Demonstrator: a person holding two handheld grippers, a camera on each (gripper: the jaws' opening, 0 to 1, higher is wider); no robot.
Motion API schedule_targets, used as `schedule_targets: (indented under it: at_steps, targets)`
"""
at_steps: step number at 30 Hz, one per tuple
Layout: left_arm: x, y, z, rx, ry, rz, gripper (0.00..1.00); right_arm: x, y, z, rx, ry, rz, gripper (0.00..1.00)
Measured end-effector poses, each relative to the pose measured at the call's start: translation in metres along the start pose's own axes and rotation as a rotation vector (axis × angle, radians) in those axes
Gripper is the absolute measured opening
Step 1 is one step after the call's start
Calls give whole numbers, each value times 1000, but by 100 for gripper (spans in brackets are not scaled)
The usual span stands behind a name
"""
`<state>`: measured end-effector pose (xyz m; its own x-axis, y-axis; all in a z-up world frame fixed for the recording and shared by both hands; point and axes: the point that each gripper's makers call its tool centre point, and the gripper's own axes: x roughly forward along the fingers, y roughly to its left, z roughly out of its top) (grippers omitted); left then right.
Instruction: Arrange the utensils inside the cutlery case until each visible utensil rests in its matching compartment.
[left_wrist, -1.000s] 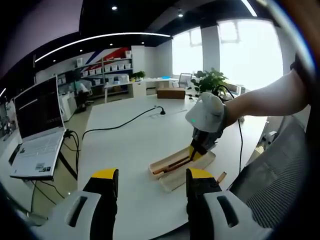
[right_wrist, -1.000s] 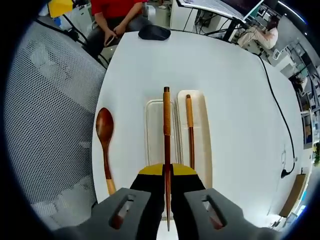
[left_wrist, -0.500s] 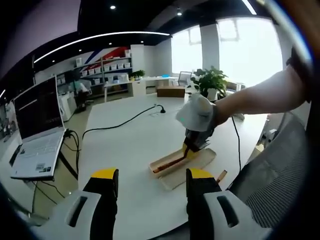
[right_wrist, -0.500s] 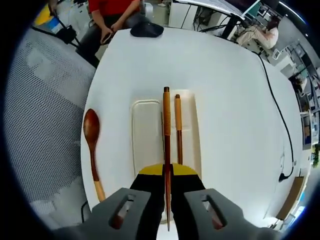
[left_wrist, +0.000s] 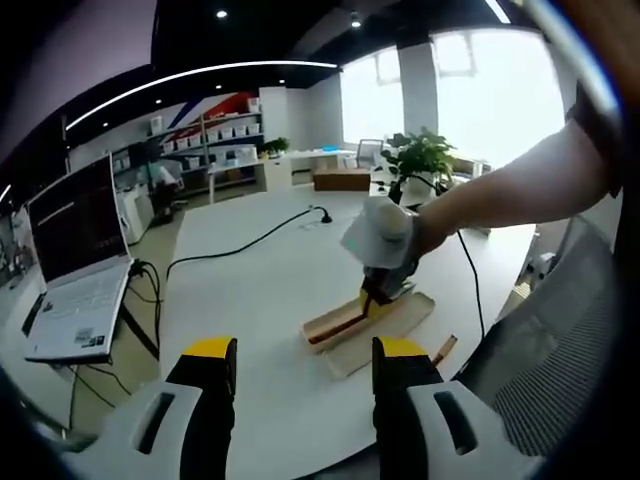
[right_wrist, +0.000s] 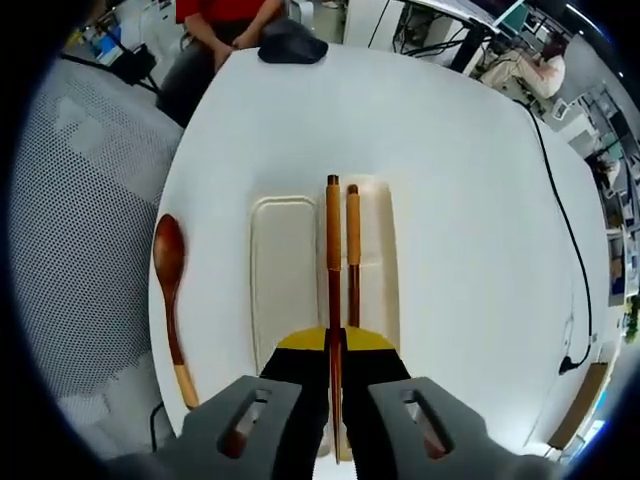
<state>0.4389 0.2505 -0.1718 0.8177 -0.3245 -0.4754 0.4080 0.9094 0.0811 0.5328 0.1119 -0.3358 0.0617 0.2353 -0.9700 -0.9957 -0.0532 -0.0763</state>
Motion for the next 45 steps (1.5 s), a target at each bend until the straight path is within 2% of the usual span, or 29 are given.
schedule_targets:
  at_steps: [18,23,27,32,36,38,41,45]
  targets:
    - [2,-1,-3,-14,15,-15,56,14,-11,-1,-5,10,36,0]
    - [0,3,-1,-25,5,4,56,20,-13,-1,-17,26,47,0]
    - [1,2,-3,-26,14,-2,56,21,-20,-2,-14,31,36,0]
    - [0,3,-4,-31,13,5,56,21,-18,-1,-24,37,15,0]
    - [0,2,-4,-29,15,2,56,19,-18,0,-11,18,11,2]
    - [0,2,-4,-28,17,3,56,17,-19,5,-9,-20,1,6]
    - [0,3,-5,-27,18,6,56,12,-18,5,2,-15,-1,4]
    - [0,3,-4,-25,14,7,56,1,-22,8,20,-45,-23,6]
